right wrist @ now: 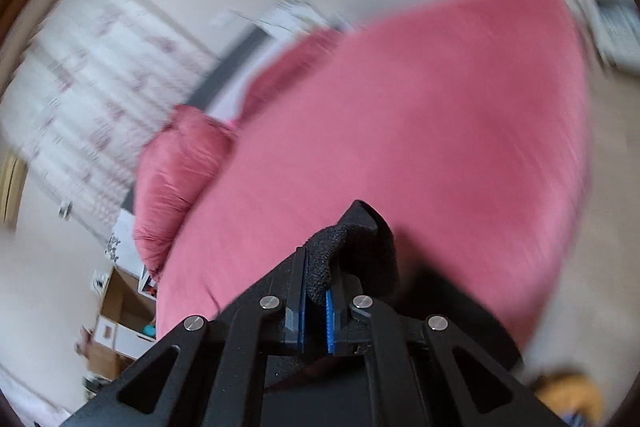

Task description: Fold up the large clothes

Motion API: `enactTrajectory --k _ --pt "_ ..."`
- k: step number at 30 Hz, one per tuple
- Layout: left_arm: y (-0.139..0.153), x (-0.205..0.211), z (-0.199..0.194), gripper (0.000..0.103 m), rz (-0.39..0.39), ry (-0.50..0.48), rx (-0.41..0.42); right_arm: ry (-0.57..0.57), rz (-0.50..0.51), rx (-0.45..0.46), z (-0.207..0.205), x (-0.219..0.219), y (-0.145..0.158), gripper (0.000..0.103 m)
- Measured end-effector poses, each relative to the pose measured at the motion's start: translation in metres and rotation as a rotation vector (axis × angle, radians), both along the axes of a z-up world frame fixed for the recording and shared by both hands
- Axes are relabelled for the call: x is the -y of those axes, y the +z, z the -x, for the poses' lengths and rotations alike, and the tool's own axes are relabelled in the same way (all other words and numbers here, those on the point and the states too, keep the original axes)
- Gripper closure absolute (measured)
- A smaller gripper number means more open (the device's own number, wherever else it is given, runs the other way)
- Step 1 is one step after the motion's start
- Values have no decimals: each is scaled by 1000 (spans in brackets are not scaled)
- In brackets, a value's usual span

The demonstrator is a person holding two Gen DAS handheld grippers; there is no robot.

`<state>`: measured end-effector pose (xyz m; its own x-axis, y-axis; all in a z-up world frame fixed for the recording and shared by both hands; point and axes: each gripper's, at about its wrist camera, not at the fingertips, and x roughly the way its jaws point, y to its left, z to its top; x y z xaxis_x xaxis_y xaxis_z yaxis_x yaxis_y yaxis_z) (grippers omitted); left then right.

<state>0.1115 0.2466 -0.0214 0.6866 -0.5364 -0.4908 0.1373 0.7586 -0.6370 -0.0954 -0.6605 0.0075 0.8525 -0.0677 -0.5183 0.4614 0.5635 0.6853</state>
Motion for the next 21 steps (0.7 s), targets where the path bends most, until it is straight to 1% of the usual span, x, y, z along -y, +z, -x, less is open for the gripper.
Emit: enactTrajectory --k 2,3,4,5,6,7,9,13,14,16,17,19,21 --pt "-28 4 22 75 -10 3 -86 -76 -114 -160 26 8 -71 96" --pt "-40 8 31 75 -30 6 -123 -101 -208 -217 39 7 -111 94" --pt "-52 11 39 75 -45 22 -157 -128 -262 -232 49 5 -133 89" --pt "-61 10 46 75 -29 46 -180 -162 -298 -222 58 4 -147 84" --pt "-66 8 51 75 -2 69 -189 -196 -334 -194 66 3 -156 77" --pt "-69 4 54 75 35 100 -188 -227 -379 -144 74 3 -162 73" --pt "-68 3 55 75 82 145 -182 -244 -399 -104 81 3 -161 71" --pt "-57 12 50 75 74 160 -173 -229 -403 -37 75 4 -143 61" --pt "-54 13 49 75 80 169 -173 -232 -405 -28 75 2 -140 60" --pt "-54 12 46 75 90 178 -180 -245 -420 -17 75 4 -137 54" --pt "-51 13 45 75 89 182 -179 -261 -431 -26 77 3 -136 54" --pt "-51 11 46 75 86 188 -175 -338 -447 -74 86 2 -135 54" --pt "-52 11 46 75 97 205 -186 -511 -409 -103 109 -3 -125 53"
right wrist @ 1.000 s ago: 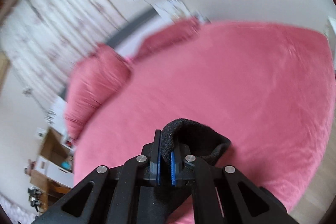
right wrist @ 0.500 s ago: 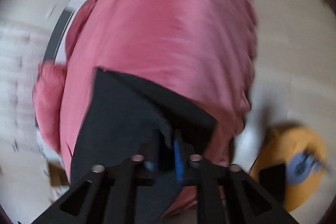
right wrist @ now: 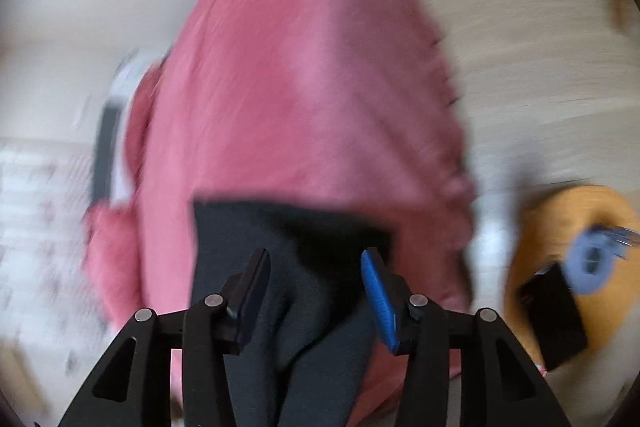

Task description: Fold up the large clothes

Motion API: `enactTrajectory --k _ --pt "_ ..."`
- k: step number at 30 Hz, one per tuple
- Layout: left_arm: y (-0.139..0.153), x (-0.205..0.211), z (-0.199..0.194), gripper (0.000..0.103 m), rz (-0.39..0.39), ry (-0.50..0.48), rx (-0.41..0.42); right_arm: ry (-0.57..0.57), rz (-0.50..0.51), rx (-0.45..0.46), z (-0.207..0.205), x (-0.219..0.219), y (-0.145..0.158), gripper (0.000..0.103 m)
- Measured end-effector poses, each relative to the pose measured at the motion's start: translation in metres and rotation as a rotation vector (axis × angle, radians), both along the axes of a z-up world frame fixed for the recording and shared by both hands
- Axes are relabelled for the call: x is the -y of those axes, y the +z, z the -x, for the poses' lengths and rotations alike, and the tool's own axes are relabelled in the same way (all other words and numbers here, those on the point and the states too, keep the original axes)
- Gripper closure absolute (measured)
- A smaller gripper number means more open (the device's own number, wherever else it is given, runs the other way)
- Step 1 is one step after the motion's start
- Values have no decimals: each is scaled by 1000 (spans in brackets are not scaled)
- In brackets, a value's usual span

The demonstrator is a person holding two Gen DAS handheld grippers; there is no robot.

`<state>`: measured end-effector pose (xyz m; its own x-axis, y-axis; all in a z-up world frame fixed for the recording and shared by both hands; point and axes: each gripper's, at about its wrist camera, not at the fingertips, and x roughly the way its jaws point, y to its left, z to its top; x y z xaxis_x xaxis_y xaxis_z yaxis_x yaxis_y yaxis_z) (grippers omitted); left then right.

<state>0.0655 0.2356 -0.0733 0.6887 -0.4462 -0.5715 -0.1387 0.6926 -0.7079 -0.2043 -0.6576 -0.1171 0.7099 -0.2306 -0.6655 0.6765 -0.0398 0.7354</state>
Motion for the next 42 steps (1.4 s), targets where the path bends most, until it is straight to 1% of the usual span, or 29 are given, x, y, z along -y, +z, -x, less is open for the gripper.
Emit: enactTrajectory --k 1,2,3,4,6,7,8,11,13,14,15,16,17,18,19,20,22,24,26,28,29,30,31,32,34,36,38,41,42 --pt "-2 -3 1 75 11 9 -5 -38 15 15 7 -3 3 53" --pt "-4 -5 2 74 28 28 -14 -27 22 75 9 -6 5 53" --pt "-6 -6 2 73 43 45 -26 17 9 129 3 -7 6 53" --pt "-8 -8 4 72 65 55 -34 71 -18 154 -5 -8 6 53" --pt "-13 -12 8 69 127 81 -63 181 -70 167 -31 -9 4 53" --pt "-13 -12 10 67 155 92 -74 204 -79 147 -40 -9 4 53" --pt "-12 -13 14 66 174 99 -79 223 -84 95 -51 -9 5 53" --pt "-3 -9 28 58 144 88 -79 232 -119 3 -74 -4 -2 53" --pt "4 -6 39 50 139 91 -68 211 -162 -36 -81 -3 -8 55" --pt "6 -5 46 47 137 107 -58 199 -173 -37 -83 -4 -10 58" --pt "9 -5 53 38 136 131 -42 183 -173 -28 -83 -5 -10 71" --pt "12 -6 59 31 135 160 -28 169 -163 -20 -82 -5 -11 81" --pt "13 -6 64 29 136 187 -25 167 -155 -8 -80 -5 -12 84" --pt "13 -8 69 28 144 209 -26 160 -144 20 -76 -8 -10 90" --pt "14 -9 72 28 149 216 -31 149 -116 76 -69 -12 -2 92" --pt "14 -8 74 28 148 212 -37 146 -82 122 -64 -16 4 92" --pt "12 -4 77 23 142 192 -56 151 19 226 -53 -24 25 93" --pt "6 1 75 22 153 172 -94 167 80 285 -45 -31 41 93" --pt "3 8 72 22 187 142 -148 164 65 283 -40 -34 43 93" --pt "13 6 79 22 199 136 -133 133 8 304 -37 -35 35 93" --pt "18 -1 85 22 204 168 -121 119 -15 309 -34 -34 31 93" --pt "19 -8 89 21 218 206 -136 108 -33 317 -32 -34 28 93" --pt "15 -16 91 22 248 242 -187 104 -42 317 -31 -34 26 93" --pt "7 -21 93 22 308 246 -258 102 -44 309 -31 -34 25 93" --pt "-2 -21 95 22 386 248 -330 93 -62 311 -34 -32 24 93" --pt "-3 -10 91 22 400 214 -371 82 -85 324 -37 -31 22 93" --pt "0 3 80 21 417 171 -374 82 -88 324 -42 -30 23 93" --pt "-4 9 59 16 428 197 -406 88 -87 312 -53 -31 28 93" --pt "-8 9 50 13 413 224 -438 96 -82 308 -54 -30 30 93"
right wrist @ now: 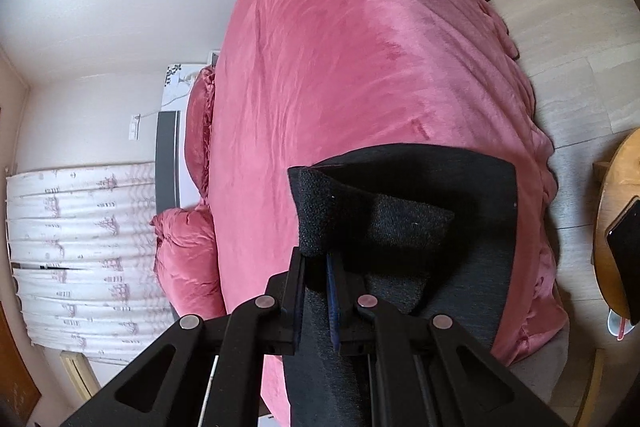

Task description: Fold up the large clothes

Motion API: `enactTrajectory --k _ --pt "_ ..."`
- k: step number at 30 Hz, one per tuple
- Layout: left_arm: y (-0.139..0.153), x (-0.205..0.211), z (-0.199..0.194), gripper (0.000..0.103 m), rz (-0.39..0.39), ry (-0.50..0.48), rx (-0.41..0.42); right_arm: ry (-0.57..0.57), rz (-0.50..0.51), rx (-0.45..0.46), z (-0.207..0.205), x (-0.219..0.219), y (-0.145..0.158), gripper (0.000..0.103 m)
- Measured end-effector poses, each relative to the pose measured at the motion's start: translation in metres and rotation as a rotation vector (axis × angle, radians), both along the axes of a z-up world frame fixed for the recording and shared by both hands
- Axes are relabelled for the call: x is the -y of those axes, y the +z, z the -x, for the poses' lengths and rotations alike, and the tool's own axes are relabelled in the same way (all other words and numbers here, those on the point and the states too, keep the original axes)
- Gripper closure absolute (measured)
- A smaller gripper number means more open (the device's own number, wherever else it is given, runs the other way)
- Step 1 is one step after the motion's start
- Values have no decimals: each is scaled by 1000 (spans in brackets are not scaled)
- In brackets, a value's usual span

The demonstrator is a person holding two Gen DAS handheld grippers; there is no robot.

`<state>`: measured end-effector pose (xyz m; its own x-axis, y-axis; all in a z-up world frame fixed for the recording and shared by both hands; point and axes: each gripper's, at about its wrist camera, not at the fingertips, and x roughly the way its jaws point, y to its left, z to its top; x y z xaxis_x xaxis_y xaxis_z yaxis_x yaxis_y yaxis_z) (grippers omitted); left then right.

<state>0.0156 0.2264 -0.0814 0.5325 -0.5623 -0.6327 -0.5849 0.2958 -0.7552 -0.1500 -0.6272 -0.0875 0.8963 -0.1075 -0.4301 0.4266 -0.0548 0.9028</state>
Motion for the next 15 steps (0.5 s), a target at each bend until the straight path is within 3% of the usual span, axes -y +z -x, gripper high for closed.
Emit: enactTrajectory --k 2,3,5,7,8,11,13,15 --pt "-12 -4 -13 13 31 46 -94 15 10 -12 -4 2 3 93" --pt "-24 -8 -16 13 88 84 -159 24 12 -19 -6 3 5 93" --pt "-36 -13 -13 25 160 164 -239 44 17 -32 -10 5 12 93" --pt "-46 -22 -10 65 178 214 -347 88 41 -36 -19 9 27 93" --pt "-49 -23 -9 67 187 227 -370 107 56 -35 -24 10 35 93" --pt "-34 -24 -16 83 133 221 -351 165 100 -25 -54 11 71 94" --pt "-10 -27 -25 91 82 236 -259 216 134 -6 -81 8 103 94" --pt "17 -32 -37 92 98 222 -128 265 183 43 -104 1 140 94"
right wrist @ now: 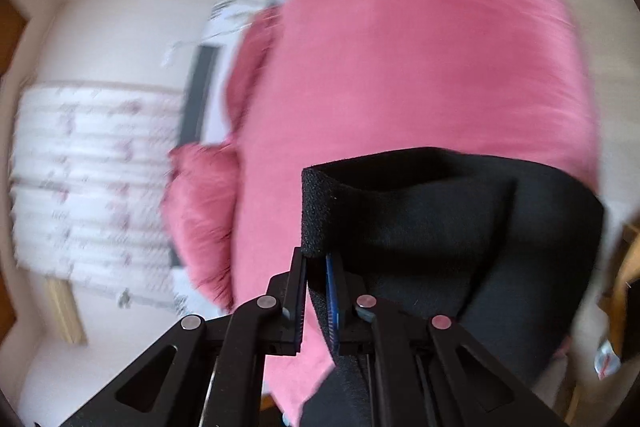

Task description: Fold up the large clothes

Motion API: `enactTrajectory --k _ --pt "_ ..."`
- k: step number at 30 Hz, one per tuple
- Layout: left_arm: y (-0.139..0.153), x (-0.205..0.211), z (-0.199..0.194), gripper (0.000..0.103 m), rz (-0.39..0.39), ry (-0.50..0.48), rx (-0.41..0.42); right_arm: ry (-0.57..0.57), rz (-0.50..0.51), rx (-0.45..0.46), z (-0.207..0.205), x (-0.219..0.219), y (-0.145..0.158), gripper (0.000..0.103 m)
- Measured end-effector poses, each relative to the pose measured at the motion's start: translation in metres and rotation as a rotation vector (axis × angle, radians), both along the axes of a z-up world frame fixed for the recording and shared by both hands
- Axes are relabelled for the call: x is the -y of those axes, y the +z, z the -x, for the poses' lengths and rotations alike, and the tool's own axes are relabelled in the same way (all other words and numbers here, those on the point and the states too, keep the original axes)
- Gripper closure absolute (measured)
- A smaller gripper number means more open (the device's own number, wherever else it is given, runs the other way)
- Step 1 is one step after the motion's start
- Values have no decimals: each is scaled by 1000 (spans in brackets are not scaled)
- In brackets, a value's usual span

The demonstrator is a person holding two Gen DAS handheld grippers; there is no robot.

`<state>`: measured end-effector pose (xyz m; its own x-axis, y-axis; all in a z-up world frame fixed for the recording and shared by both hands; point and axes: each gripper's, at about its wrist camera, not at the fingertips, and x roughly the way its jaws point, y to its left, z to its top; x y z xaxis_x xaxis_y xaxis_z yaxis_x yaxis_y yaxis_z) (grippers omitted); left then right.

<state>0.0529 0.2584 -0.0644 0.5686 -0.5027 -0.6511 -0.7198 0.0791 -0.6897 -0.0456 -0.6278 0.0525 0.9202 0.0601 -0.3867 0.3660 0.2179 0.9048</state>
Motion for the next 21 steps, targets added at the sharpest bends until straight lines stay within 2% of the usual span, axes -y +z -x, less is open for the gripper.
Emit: enactTrajectory --k 2,4,6,8,9,11,12,13,14,16,17,18,19,21 --pt "18 -6 -2 93 -8 -3 92 56 82 84 -13 -11 47 94" --pt "35 -10 -6 94 -7 -24 226 86 157 206 -3 -21 86 95" --pt "34 -17 5 94 19 -31 319 82 226 285 21 -23 105 95" --pt "19 -26 16 94 24 -60 365 51 292 292 56 -18 98 95" --pt "4 -31 26 94 17 -67 359 35 310 245 74 -12 79 95" --pt "-32 -35 41 94 -8 -117 319 34 231 117 91 5 25 95" --pt "-47 -35 47 94 -32 -132 283 52 161 66 96 14 -10 95" --pt "-65 -33 53 94 -38 -151 254 43 101 -36 102 23 -52 95" --pt "-76 -30 58 94 -35 -154 240 8 50 -173 109 28 -97 95" --pt "-89 -25 68 94 -41 -125 245 -64 -58 -303 122 34 -166 95" --pt "-88 -24 68 94 -51 -125 256 -104 -116 -307 127 35 -187 96" --pt "-85 -25 67 94 -58 -131 257 -149 -186 -272 134 34 -207 96" --pt "-81 -25 65 94 -56 -136 259 -168 -207 -255 137 35 -214 96" --pt "-70 -26 61 94 -73 -153 283 -146 -173 -261 131 35 -207 97"
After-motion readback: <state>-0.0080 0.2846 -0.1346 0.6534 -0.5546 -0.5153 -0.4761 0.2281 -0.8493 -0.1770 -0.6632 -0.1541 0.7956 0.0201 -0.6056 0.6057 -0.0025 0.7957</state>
